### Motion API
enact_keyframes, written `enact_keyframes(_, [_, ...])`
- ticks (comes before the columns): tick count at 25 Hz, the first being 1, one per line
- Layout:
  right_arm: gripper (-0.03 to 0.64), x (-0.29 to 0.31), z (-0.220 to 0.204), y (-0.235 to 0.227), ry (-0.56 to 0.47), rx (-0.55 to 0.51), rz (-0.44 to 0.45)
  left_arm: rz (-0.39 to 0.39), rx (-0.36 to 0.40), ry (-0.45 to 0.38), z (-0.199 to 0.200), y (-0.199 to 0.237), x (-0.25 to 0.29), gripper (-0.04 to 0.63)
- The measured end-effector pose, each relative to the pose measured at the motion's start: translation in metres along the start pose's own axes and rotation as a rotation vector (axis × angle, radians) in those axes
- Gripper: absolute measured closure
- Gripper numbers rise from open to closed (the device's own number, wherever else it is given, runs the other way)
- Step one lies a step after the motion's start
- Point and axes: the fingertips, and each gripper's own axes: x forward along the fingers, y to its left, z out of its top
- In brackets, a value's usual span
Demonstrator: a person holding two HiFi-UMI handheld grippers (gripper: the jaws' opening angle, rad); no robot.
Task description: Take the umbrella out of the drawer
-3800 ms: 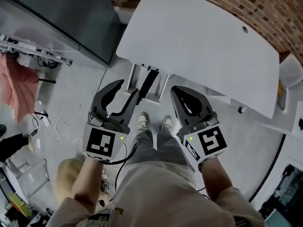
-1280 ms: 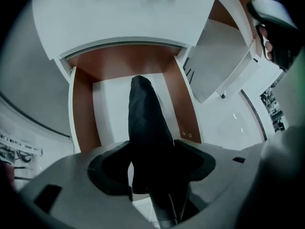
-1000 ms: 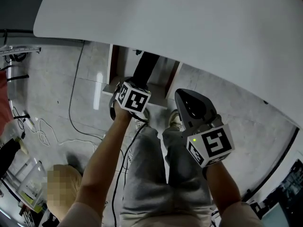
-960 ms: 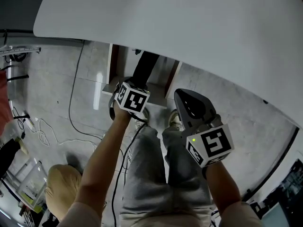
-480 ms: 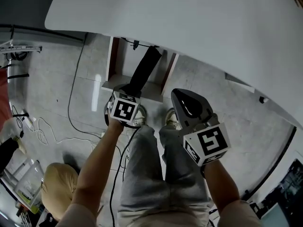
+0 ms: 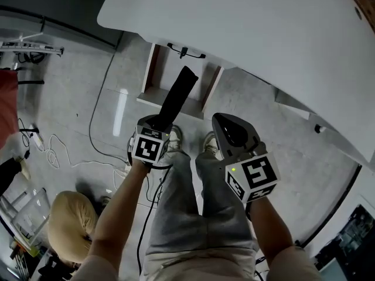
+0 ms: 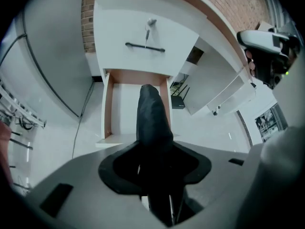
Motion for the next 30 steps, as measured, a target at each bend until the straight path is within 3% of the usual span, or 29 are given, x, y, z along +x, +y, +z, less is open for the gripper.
enact_keyframes(17, [0.609,-0.135,0.191,0.065,-0.15,-0.113,0.009,-0.014,0.004,-0.189,0.074,-0.065,-0.274,0.403])
enact_keyframes(22, [0.609,-0.174,0.244,0.079,-0.216,-0.139,0.003,-0.021,-0.016,-0.291,0.103,-0.084,-0.338,0.403])
enact_keyframes(26, [0.609,-0.213,0.293,0.096,-0.302,-0.085,0.062,-0.002,0.001,-0.398,0.134,-0.092,-0.393,0.403])
enact_keyframes(30, [0.609,-0.253,0.347,0.111,-0.401,-0.1,0.078,0.016,0.017,-0.519,0.168,-0.092,-0.451,0.403])
